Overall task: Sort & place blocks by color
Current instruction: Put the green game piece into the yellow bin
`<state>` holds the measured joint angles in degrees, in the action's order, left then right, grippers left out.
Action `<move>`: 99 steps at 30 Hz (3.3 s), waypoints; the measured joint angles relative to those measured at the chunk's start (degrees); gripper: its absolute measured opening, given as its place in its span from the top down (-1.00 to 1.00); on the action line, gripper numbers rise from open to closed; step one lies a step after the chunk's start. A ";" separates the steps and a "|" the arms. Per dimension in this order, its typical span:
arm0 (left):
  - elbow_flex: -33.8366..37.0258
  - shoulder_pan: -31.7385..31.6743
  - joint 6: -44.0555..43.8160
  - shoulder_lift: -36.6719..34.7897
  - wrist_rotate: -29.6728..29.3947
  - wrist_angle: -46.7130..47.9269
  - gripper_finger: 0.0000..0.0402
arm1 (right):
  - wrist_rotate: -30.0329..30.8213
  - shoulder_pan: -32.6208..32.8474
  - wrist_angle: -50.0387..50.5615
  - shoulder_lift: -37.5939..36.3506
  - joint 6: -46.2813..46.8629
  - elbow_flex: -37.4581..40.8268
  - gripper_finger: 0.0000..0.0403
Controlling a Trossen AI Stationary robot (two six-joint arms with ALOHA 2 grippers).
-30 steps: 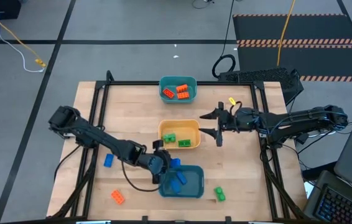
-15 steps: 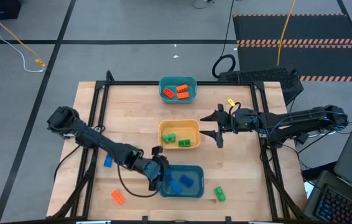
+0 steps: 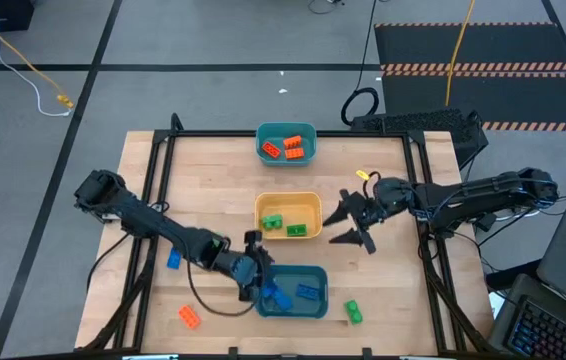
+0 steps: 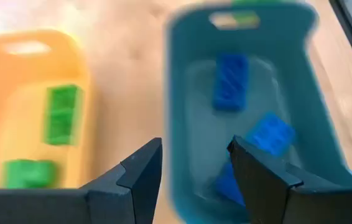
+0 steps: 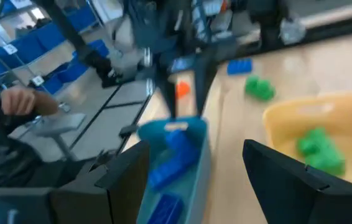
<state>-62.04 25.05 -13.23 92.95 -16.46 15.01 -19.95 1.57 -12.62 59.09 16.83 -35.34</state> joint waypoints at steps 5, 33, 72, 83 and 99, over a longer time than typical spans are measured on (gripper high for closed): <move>-0.55 -3.08 4.69 -7.12 -0.27 -0.12 0.05 | 2.31 1.54 -0.15 0.07 1.91 3.88 -0.25; 23.30 -20.21 14.26 -37.67 -8.67 -19.10 0.05 | 26.82 7.88 28.25 1.62 2.17 -4.30 -0.25; 23.80 -37.63 17.57 -41.80 6.41 -29.74 0.05 | 4.86 33.92 58.53 40.50 72.39 -36.17 -0.25; 23.80 -34.48 12.90 -41.77 9.15 -19.70 0.05 | 6.43 34.88 55.61 44.76 74.19 -36.08 -0.25; 23.80 -21.49 12.74 -41.77 9.13 -12.35 0.05 | 9.38 34.92 61.19 46.23 64.71 -36.04 0.34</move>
<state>-38.24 3.55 -0.49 51.18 -7.33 2.66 -10.57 36.49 48.57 105.32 81.54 -71.37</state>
